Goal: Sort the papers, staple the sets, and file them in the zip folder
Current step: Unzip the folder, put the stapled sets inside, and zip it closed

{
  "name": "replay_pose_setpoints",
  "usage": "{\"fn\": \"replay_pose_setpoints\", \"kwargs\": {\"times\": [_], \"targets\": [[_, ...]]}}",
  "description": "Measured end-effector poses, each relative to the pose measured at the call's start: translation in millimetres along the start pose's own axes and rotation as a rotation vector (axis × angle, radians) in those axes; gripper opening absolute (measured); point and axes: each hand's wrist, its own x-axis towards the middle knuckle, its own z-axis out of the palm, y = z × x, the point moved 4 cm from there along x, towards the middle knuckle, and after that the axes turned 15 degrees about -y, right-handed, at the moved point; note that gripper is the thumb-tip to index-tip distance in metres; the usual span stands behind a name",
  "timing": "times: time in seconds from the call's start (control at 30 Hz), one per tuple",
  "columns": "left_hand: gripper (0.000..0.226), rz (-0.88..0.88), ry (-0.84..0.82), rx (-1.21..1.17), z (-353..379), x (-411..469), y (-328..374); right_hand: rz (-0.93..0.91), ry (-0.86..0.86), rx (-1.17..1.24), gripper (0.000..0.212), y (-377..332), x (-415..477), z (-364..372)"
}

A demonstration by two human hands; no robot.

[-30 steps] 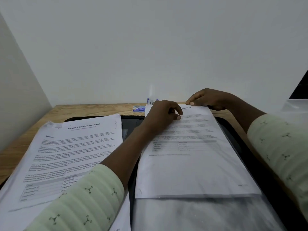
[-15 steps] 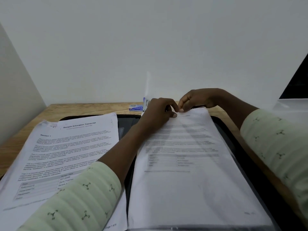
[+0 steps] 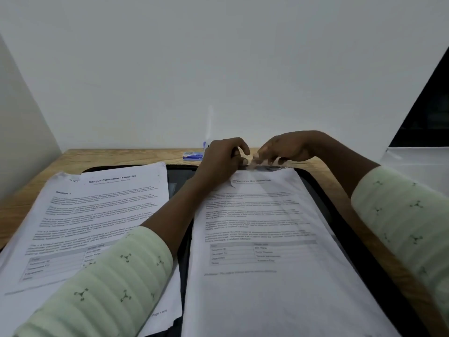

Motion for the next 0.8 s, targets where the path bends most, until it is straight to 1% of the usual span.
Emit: {"fn": "replay_pose_setpoints", "kwargs": {"times": [0.07,0.1,0.2,0.23,0.3,0.37,0.43,0.47,0.5,0.53,0.57,0.6,0.63,0.7,0.73,0.77,0.8], "targets": [[0.014,-0.009,0.017,-0.079,-3.6,-2.8,-0.8,-0.036,0.126,0.086,0.051,6.9,-10.5,-2.9],[0.013,-0.008,0.036,-0.107,-5.0,-5.1,0.5,-0.052,0.178,0.115,0.055,11.7,-17.8,-1.8],[0.011,-0.018,0.099,-0.147,-10.3,-7.8,0.4,-0.086,0.305,0.156,0.046,30.6,-32.4,-1.1],[0.012,-0.022,0.125,-0.176,-13.1,-9.0,0.7,-0.112,0.316,0.194,0.044,35.2,-38.1,2.1],[0.012,-0.016,0.154,-0.235,-16.5,-10.8,2.1,-0.197,0.291,0.360,0.051,44.2,-47.7,10.1],[0.013,-0.014,0.135,-0.234,-15.6,-12.6,4.4,-0.264,0.302,0.531,0.054,48.1,-56.6,19.7],[0.013,-0.027,0.066,-0.207,-10.2,-14.9,4.6,-0.242,0.336,0.652,0.057,49.1,-63.6,28.7],[0.014,-0.040,0.025,-0.198,-8.3,-15.7,5.0,-0.208,0.327,0.679,0.056,49.0,-65.5,33.2],[0.018,-0.052,-0.016,-0.198,-8.0,-18.4,8.0,-0.170,0.306,0.677,0.049,50.0,-68.3,37.9],[0.023,-0.060,-0.052,-0.192,-10.3,-22.3,10.0,-0.128,0.264,0.656,0.038,49.6,-70.2,43.9],[0.029,-0.072,-0.073,-0.170,-15.9,-26.0,11.5,-0.093,0.233,0.625,0.021,49.7,-71.6,49.0],[0.034,-0.093,-0.075,-0.138,-25.9,-30.5,10.9,-0.075,0.227,0.605,0.012,49.5,-71.4,53.4],[0.037,-0.124,-0.066,-0.110,-39.7,-36.0,8.1,-0.070,0.254,0.588,0.010,49.3,-70.7,55.7],[0.040,-0.228,-0.054,-0.043,-71.6,-53.7,-3.6,-0.089,0.342,0.631,0.012,50.0,-68.7,58.3],[0.043,-0.298,-0.056,-0.019,-87.9,-63.0,-13.4,-0.114,0.366,0.691,0.014,49.1,-67.9,59.6],[0.047,-0.386,-0.053,-0.004,-103.3,-74.6,-28.5,-0.148,0.352,0.768,0.019,46.4,-67.9,62.9],[0.052,-0.477,-0.039,0.030,-118.1,-87.7,-46.7,-0.184,0.298,0.855,0.026,44.3,-67.4,67.2]]}}
